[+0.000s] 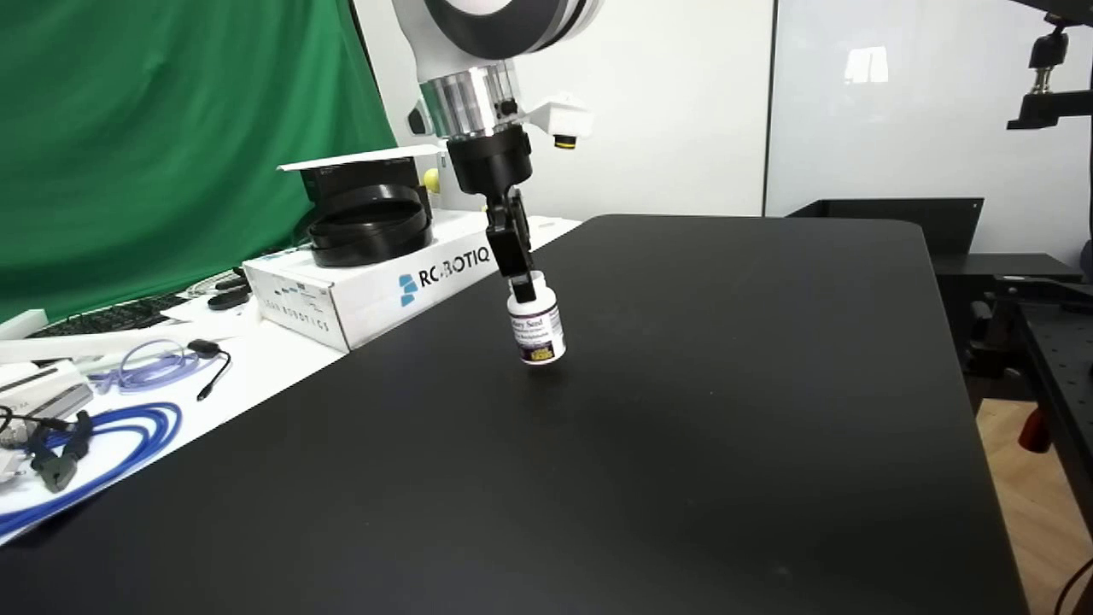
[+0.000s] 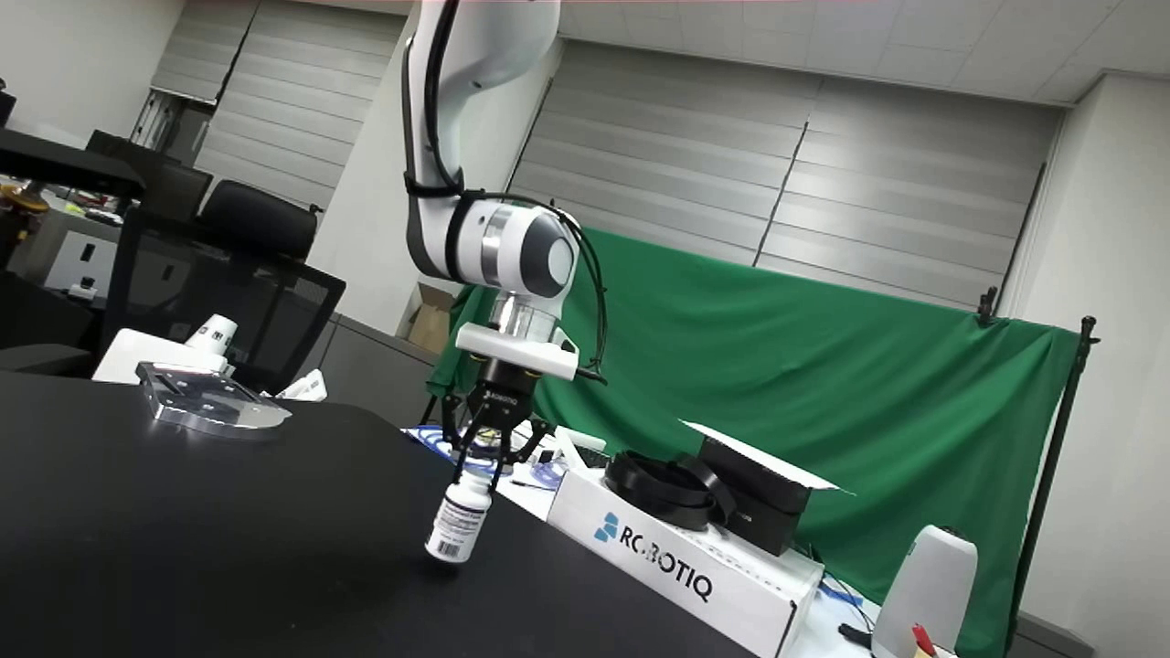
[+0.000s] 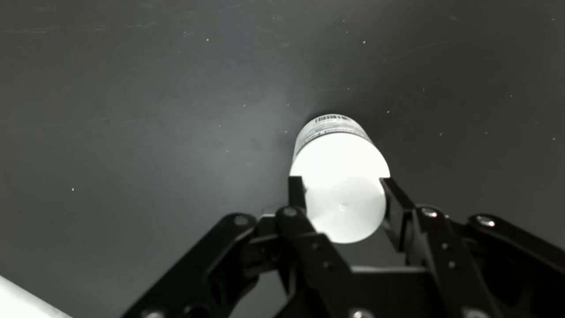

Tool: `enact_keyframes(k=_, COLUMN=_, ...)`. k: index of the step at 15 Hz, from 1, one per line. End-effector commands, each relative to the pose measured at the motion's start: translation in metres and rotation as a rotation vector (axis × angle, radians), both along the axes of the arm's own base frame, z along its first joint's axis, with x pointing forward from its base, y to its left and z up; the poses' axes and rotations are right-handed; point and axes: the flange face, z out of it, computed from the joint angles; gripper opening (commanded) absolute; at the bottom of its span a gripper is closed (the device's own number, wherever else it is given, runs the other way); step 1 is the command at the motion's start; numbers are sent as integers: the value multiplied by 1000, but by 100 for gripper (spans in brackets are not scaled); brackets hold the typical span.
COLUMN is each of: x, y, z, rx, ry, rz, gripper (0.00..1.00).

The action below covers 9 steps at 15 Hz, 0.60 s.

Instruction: Move the bottle to the back left of the table

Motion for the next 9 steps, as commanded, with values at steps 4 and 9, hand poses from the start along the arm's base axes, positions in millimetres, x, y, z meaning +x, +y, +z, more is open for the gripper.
enact_keyframes(k=4, x=-2, y=0, z=-5, rx=10, ry=16, rz=4, gripper=19)
enact_keyframes(k=9, x=-4, y=2, z=-8, rx=8, ry=25, rz=2, gripper=69)
